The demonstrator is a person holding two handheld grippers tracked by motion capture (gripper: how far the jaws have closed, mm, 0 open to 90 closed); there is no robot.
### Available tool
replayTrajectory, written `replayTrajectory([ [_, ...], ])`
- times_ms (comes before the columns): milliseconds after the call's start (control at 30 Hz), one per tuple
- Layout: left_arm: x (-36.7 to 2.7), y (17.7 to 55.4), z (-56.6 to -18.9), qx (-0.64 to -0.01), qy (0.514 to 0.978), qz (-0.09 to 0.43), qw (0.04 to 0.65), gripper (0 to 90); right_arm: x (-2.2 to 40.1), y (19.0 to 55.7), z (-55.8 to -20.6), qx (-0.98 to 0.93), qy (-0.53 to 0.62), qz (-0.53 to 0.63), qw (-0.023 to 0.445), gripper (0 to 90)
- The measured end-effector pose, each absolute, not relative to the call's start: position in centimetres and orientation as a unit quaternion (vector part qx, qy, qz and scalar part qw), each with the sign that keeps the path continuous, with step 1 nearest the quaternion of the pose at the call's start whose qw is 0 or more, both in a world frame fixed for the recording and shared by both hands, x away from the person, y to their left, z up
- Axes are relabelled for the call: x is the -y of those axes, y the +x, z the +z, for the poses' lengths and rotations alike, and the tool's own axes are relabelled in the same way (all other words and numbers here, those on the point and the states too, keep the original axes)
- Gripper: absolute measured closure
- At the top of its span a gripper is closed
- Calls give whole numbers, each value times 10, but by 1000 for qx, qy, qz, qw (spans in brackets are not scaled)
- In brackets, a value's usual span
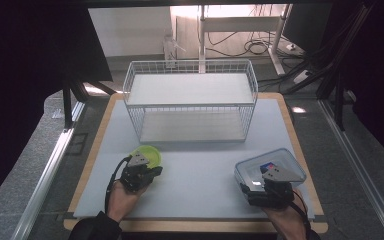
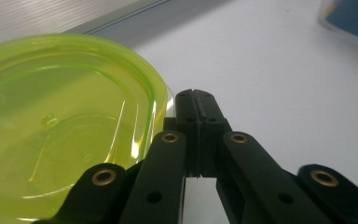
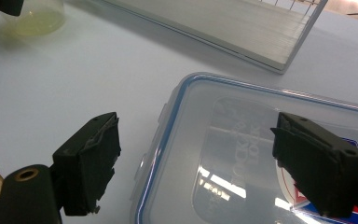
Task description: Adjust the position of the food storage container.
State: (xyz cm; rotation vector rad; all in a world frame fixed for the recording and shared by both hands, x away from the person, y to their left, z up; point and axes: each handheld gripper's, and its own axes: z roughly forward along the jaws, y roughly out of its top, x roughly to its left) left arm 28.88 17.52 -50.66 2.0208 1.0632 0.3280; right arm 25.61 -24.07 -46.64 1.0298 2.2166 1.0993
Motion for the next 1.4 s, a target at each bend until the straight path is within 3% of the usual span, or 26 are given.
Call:
replayTrajectory([
  [533,-210,310,-509,-467,774,163,395,900,243,258,-469,-806,381,397,219,180],
  [667,-202,301,-505,-448,778,164,408,900,244,259,-470,-804,386,399,211,199],
  [833,-183,288,-504,-407,795,156,422,799,251,262,-468,-792,403,412,201,267],
  [933,-175,283,-508,-389,807,153,418,669,259,265,-467,-789,413,409,200,361],
  [1133,-170,276,-513,-367,810,152,430,373,279,272,-464,-785,422,403,207,645],
  [1300,-166,274,-514,-361,812,152,433,295,301,279,-460,-777,441,387,229,869],
  [1400,-165,274,-517,-356,813,145,437,251,315,284,-459,-771,455,374,241,900],
])
